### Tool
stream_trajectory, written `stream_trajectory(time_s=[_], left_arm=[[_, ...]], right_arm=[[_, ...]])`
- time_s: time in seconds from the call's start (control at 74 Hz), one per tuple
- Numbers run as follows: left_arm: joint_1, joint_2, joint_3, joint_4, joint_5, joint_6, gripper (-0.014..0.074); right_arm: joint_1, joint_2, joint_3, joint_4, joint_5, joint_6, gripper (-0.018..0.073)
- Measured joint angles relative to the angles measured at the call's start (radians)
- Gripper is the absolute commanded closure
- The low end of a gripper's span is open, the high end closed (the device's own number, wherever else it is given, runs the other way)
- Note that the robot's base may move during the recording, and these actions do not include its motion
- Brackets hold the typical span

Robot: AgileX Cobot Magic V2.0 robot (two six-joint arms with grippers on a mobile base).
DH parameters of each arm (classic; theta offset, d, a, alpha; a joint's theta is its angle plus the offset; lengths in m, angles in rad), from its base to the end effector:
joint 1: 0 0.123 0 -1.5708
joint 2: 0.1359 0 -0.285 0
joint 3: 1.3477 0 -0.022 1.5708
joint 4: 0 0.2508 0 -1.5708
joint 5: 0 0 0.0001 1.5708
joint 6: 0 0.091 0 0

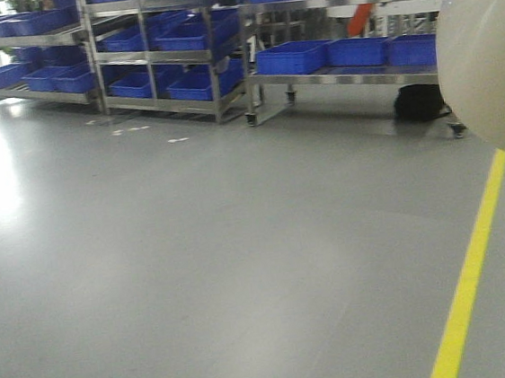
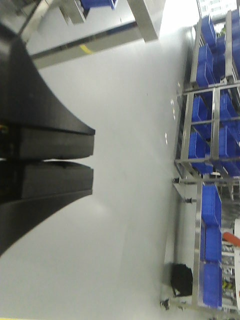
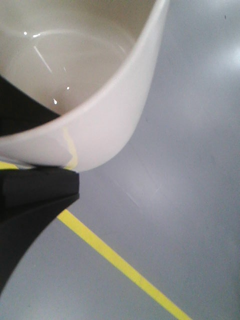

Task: Move white bin to right shelf second layer
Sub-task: 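Drive the base away from the table carrying the bin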

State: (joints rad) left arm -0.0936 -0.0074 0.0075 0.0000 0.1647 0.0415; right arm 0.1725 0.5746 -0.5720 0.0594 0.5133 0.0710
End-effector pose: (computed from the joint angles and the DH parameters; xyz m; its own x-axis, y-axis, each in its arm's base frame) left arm 0.0558 -0.0052 0.1961 -0.0732 0.0485 -0.9961 0.0966 0.9945 0.0414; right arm 0.1126 0.0223 0.3142 -0.4300 0.0493 -0.9015 -0.1461 0.9815 0.1234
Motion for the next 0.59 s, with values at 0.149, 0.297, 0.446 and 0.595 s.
stream_trajectory(time_s=[0.149,0.297,0.446,0.595], left_arm=[[0.000,0.000,0.000,0.000,0.000,0.000,0.0512],[0.000,0.000,0.000,0.000,0.000,0.000,0.0512],[0.000,0.000,0.000,0.000,0.000,0.000,0.0512],[0.000,0.000,0.000,0.000,0.000,0.000,0.0512]], right_arm=[[0.000,0.000,0.000,0.000,0.000,0.000,0.0503],[0.000,0.000,0.000,0.000,0.000,0.000,0.0503],[0.000,0.000,0.000,0.000,0.000,0.000,0.0503],[0.000,0.000,0.000,0.000,0.000,0.000,0.0503]])
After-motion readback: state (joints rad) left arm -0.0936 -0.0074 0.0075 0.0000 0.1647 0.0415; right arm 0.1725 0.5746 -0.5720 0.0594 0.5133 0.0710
